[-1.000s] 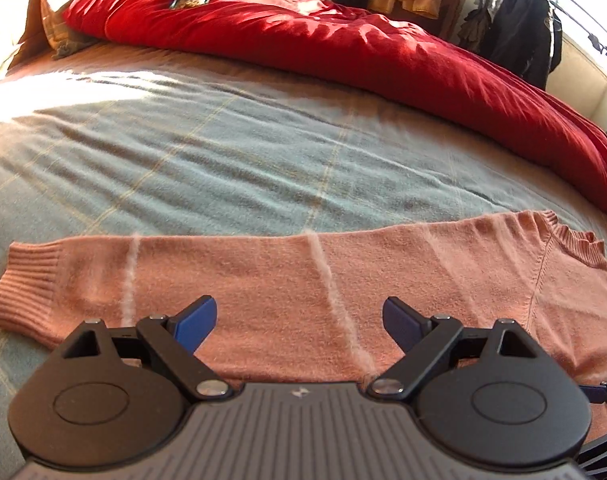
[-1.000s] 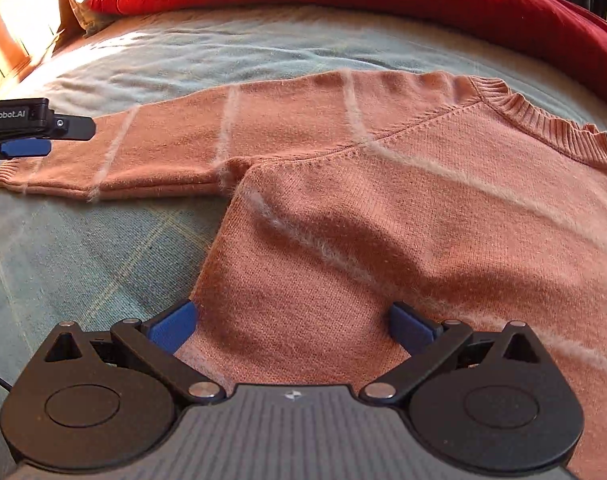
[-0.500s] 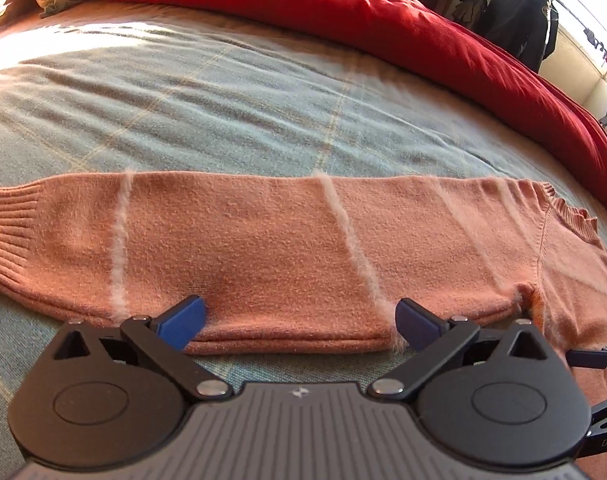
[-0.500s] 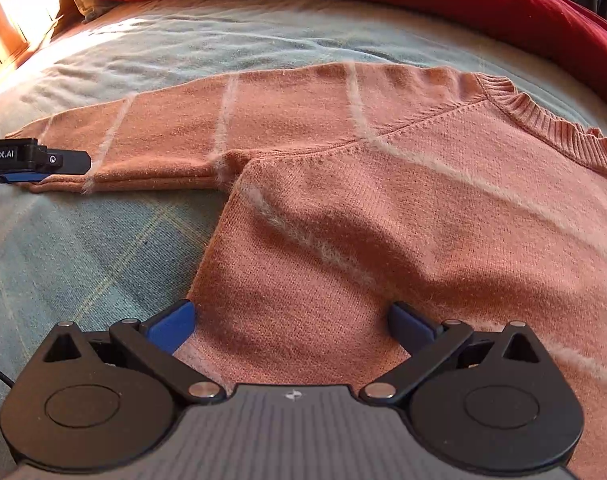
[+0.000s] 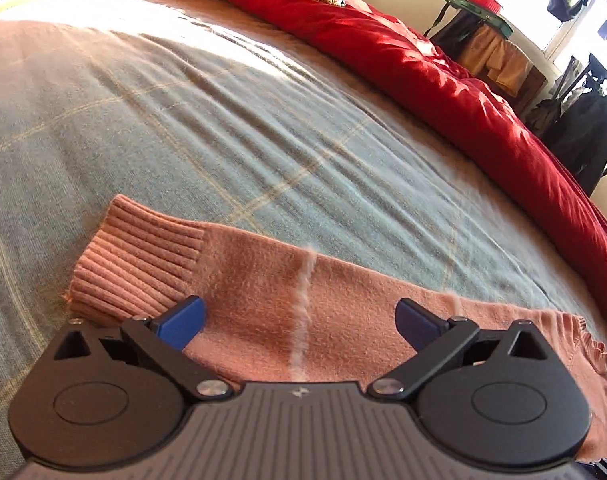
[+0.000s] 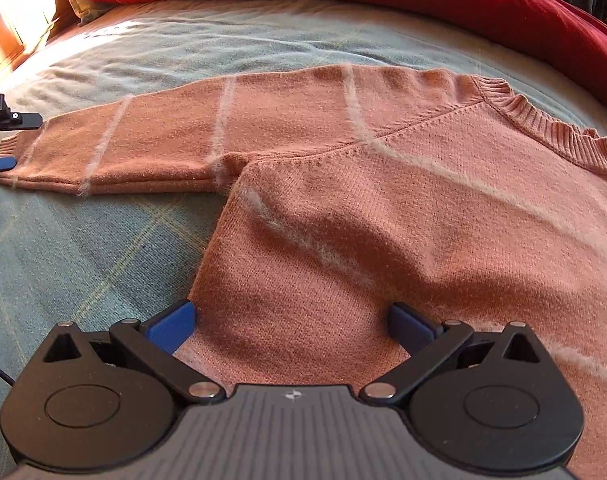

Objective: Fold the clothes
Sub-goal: 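Smooth the sleeve flat again with the open left tool along its length, then grasp the ribbed sleeve cuff with the left tool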

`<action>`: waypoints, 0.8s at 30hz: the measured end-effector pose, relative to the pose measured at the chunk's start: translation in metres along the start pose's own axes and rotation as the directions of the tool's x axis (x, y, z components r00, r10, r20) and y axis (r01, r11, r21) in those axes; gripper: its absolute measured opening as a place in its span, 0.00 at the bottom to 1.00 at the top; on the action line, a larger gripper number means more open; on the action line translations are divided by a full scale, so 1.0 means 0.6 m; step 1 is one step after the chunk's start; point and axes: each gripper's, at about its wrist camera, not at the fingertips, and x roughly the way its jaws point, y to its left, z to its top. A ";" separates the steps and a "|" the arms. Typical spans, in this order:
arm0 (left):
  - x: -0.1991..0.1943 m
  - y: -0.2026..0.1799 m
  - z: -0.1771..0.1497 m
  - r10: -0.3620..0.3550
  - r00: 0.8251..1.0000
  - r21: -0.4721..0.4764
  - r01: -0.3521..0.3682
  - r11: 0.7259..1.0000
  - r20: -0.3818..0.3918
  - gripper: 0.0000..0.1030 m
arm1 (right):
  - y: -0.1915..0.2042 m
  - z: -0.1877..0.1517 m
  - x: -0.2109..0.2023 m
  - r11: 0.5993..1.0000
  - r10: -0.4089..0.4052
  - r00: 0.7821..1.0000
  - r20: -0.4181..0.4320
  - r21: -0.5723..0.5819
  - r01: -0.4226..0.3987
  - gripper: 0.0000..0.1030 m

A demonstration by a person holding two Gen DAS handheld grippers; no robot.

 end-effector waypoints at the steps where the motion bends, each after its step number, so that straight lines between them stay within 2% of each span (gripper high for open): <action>1: -0.011 0.001 -0.002 -0.004 1.000 -0.016 0.004 1.000 0.004 0.98 | 0.000 0.000 0.000 1.000 0.000 1.000 -0.001 0.003 0.000 1.00; 4: -0.044 0.009 -0.008 -0.043 0.999 -0.121 0.045 0.992 0.023 0.98 | -0.001 0.002 0.000 1.000 0.000 1.000 -0.004 0.011 0.000 1.00; 8: -0.061 0.029 -0.035 -0.131 0.991 -0.311 0.137 0.941 0.039 0.98 | -0.002 0.004 0.000 1.000 0.001 1.000 -0.008 0.022 -0.001 1.00; 10: -0.054 0.043 -0.056 -0.196 0.980 -0.413 0.193 0.890 0.037 0.98 | -0.003 0.005 0.001 1.000 0.001 1.000 -0.010 0.027 -0.001 1.00; 12: -0.036 0.062 -0.081 -0.259 0.965 -0.522 0.245 0.817 0.048 0.98 | -0.003 0.006 0.001 0.999 0.001 1.000 -0.012 0.032 -0.001 1.00; 13: -0.030 0.070 -0.089 -0.273 0.960 -0.555 0.261 0.790 0.063 0.98 | -0.003 0.006 0.001 0.999 0.002 1.000 -0.013 0.035 -0.001 1.00; 15: -0.022 0.079 -0.094 -0.286 0.954 -0.587 0.281 0.759 0.087 0.98 | -0.004 0.007 0.001 0.999 0.002 1.000 -0.015 0.040 -0.001 1.00; 18: -0.005 0.085 -0.087 -0.290 0.951 -0.607 0.291 0.740 0.103 0.98 | -0.003 0.007 0.001 0.999 -0.003 1.000 -0.010 0.053 0.004 1.00; 24: 0.020 0.079 -0.053 -0.285 0.950 -0.591 0.305 0.747 0.129 0.98 | -0.004 0.007 0.001 0.997 -0.011 1.000 -0.004 0.073 0.012 1.00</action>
